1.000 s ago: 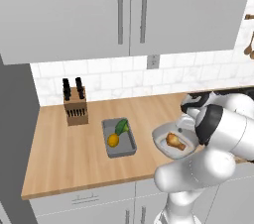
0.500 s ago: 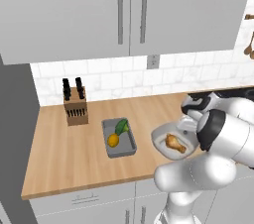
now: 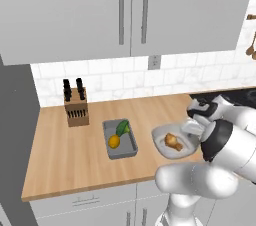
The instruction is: Take the meat container that has the chicken drumstick and place it on the second highest rack of the freezer. Then take the vegetable container that has the lemon and broccoli and place it on the highest rack of the freezer.
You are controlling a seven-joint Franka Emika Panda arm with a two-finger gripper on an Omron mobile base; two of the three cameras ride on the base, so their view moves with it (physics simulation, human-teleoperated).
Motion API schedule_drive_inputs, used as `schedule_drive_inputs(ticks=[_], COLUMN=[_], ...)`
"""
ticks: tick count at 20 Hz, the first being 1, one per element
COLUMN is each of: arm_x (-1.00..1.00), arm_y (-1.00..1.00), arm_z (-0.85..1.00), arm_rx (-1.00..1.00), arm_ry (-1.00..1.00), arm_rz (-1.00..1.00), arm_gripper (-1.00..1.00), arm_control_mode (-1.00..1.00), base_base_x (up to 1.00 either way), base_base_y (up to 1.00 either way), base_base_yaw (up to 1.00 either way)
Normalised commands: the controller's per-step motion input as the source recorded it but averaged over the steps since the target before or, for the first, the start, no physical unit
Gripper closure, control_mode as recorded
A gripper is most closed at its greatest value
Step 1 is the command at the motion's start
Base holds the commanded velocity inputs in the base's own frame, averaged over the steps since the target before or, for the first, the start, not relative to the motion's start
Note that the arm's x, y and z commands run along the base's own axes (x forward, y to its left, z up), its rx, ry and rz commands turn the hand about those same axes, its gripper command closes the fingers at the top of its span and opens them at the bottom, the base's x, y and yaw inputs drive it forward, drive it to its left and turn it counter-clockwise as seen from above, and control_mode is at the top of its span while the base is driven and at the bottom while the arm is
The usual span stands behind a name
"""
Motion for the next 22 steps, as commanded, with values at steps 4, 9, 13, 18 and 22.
schedule_drive_inputs(ticks=[4, 9, 13, 18, 22], arm_x=[-0.42, -0.59, -0.6, -0.3, -0.2], arm_y=[-0.01, -0.06, -0.01, 0.0, 0.06], arm_z=[0.33, 0.49, 0.61, 0.72, 0.67], arm_rx=[0.0, 0.01, 0.04, 0.0, 0.0], arm_ry=[-0.05, -0.07, -0.03, -0.02, -0.07], arm_rz=[-0.32, -0.35, -0.43, -0.51, -0.5], arm_gripper=[1.0, 1.0, 1.0, 1.0, 1.0], arm_control_mode=[-1.0, -1.0, -1.0, -1.0, -1.0], base_base_x=[0.0, 0.0, 0.0, 0.0, 0.0], base_base_y=[0.0, 0.0, 0.0, 0.0, 0.0], base_base_yaw=[0.0, 0.0, 0.0, 0.0, 0.0])
